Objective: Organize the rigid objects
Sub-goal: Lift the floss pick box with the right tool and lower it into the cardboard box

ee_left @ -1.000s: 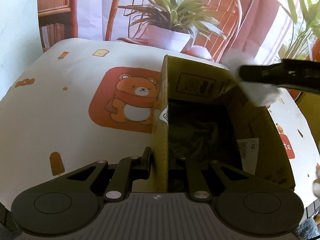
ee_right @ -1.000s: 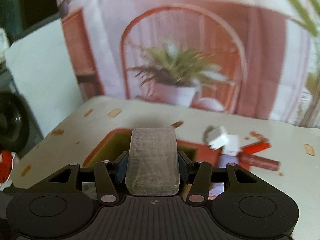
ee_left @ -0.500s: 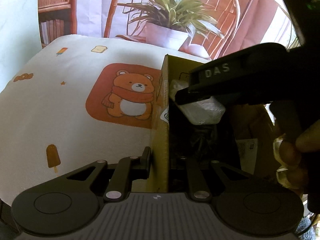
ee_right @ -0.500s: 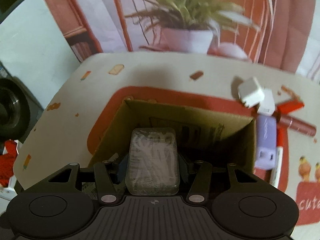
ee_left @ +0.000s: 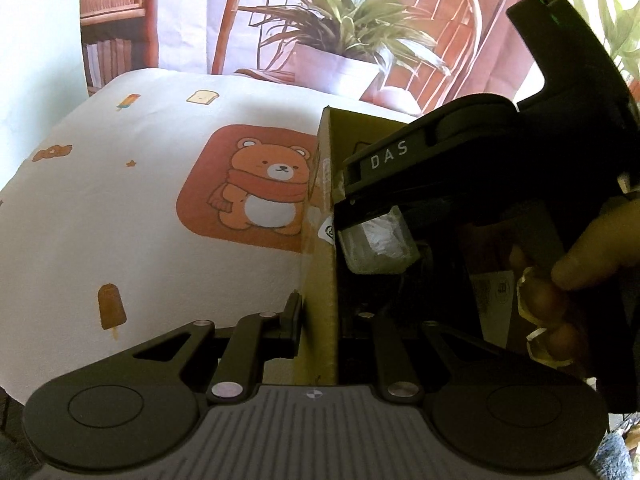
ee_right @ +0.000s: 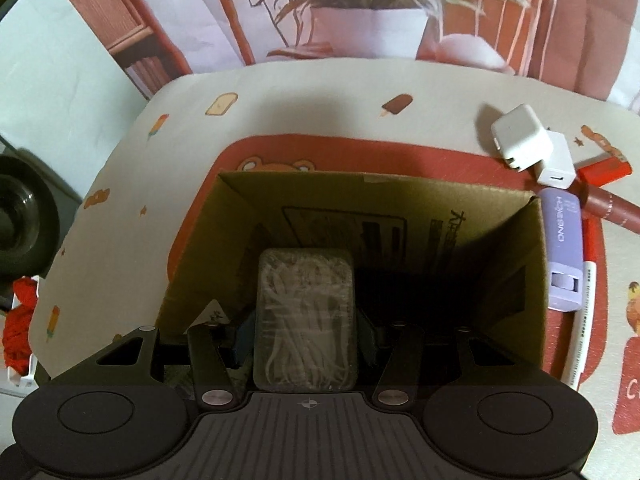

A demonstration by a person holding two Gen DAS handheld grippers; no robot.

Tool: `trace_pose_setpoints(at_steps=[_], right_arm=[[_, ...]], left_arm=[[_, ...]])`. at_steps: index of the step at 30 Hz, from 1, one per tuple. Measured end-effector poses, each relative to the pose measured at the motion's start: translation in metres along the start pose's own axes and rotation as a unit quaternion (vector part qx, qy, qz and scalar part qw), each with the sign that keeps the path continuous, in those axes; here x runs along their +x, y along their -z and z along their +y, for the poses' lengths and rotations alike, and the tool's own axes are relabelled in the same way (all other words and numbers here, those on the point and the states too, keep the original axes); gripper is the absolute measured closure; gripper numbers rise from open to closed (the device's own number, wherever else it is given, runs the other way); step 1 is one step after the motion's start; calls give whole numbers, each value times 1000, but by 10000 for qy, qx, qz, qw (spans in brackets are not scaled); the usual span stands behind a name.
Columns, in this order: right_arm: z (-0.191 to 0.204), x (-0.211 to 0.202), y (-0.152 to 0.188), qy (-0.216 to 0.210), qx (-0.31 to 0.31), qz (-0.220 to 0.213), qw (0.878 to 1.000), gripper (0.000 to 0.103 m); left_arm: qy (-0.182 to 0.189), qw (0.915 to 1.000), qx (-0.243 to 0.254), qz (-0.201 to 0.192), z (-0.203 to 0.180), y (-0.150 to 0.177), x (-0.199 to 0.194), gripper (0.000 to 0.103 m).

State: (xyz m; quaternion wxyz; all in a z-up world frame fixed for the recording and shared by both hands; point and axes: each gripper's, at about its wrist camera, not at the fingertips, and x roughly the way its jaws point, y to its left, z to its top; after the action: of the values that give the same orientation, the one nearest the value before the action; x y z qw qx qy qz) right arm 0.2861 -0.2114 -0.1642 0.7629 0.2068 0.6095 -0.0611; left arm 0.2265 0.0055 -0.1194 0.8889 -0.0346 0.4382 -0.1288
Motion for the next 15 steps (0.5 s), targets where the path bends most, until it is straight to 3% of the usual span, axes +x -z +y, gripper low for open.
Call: trace_pose_setpoints(at_steps=[9,15], right_arm=[[-2,7,-3,-44,2,174,9998,54],[-4,-4,-3,-169,13,90,9998,47]], left_arm=[[-23,10000,-33,-3,0,0,0,86],[-23,9999,-99,34,1,-1,0,86]])
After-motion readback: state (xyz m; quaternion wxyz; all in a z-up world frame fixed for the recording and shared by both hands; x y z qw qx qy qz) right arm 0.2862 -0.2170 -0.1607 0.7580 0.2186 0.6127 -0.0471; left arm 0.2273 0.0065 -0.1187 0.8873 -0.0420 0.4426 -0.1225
